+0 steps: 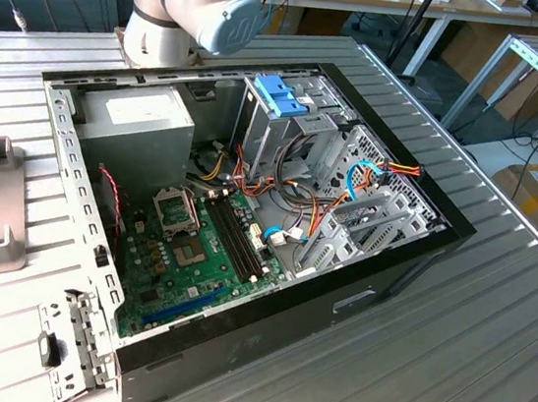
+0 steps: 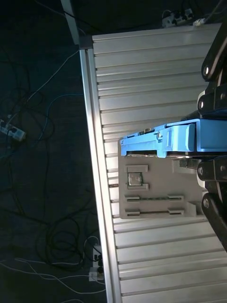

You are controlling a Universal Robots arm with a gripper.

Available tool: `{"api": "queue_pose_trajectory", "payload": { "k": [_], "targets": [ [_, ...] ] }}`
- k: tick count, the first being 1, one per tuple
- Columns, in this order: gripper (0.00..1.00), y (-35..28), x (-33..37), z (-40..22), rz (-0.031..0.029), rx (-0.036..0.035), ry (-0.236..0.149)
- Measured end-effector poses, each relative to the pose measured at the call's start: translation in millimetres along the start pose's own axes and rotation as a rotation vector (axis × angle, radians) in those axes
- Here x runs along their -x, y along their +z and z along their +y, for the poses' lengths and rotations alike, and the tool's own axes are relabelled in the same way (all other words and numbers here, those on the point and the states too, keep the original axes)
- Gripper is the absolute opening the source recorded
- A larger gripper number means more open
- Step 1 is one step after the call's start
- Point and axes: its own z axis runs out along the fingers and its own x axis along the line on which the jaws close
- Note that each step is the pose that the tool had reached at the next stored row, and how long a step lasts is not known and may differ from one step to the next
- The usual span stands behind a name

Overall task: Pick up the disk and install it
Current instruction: 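Pick up the disk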

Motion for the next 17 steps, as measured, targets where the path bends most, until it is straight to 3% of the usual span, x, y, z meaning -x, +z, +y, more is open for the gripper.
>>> {"api": "queue_pose_trajectory", "payload": {
  "k": [12,17],
  "targets": [
    [0.37,-0.6,-8.1,-10.7,0.0002,0.0010,-0.007],
    [0.37,-0.2,-8.7,-12.8,0.0008,0.0049,-0.068]
  ]
}}
